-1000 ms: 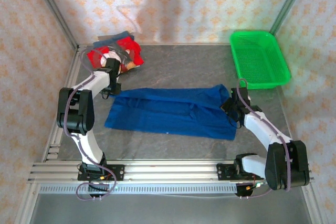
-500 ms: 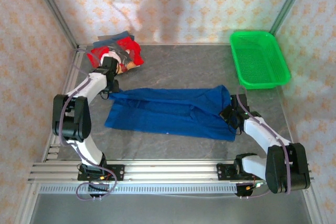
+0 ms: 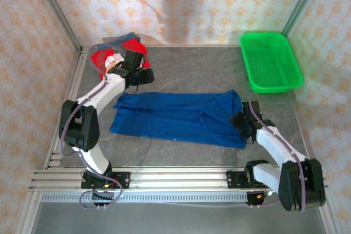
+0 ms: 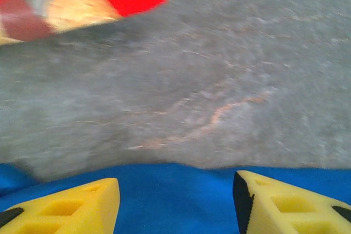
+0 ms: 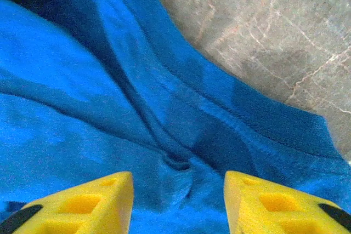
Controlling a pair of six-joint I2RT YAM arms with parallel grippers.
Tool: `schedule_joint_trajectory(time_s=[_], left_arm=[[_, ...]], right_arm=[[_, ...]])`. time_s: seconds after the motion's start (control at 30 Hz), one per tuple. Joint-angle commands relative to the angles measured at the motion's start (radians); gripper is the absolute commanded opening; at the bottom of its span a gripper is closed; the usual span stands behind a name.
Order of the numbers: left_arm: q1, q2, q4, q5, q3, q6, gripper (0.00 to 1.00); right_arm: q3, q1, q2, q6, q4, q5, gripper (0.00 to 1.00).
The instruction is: Fold and stack the t-shirts
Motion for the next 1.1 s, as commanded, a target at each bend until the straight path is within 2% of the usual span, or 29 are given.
schedule_joint_trajectory(time_s=[0.0,0.07,0.13,0.23,0.43,0.7,0.9,1.07], left_arm=[[-0.025,0.05,0.067,0.139,-0.004,-0.009,0.55],[-0.035,0.075,0.065,0.119,-0.033,-0.004,0.53],[-0.034,0.083,0.08,0.078,-0.081,-0.015,0.52],[-0.028,0.095,0.084,0.022,-0.13,-0.025,0.5],[0.006,0.122,0.102,-0.033,-0.201,-0.086,0.44],[0.022,0.135,0.135,-0.009,-0.307,-0.151,0.42],[0.021,0.084,0.15,-0.013,-0.349,-0.17,0.43],[0.019,0.01,0.127,0.01,-0.301,-0.169,0.49]], right_arm=[[0.053,-0.004,-0.1,-0.042,-0.003,-0.029,0.53],[0.085,-0.004,-0.114,-0.05,0.033,-0.073,0.61],[0.121,-0.004,-0.06,-0.062,0.084,-0.145,0.64],[0.225,-0.002,0.131,-0.12,0.109,-0.282,0.62],[0.422,0.01,0.44,-0.235,0.117,-0.356,0.53],[0.602,0.058,0.665,-0.38,0.037,-0.366,0.45],[0.633,0.098,0.713,-0.467,-0.019,-0.345,0.43],[0.62,0.1,0.722,-0.5,-0.032,-0.299,0.41]])
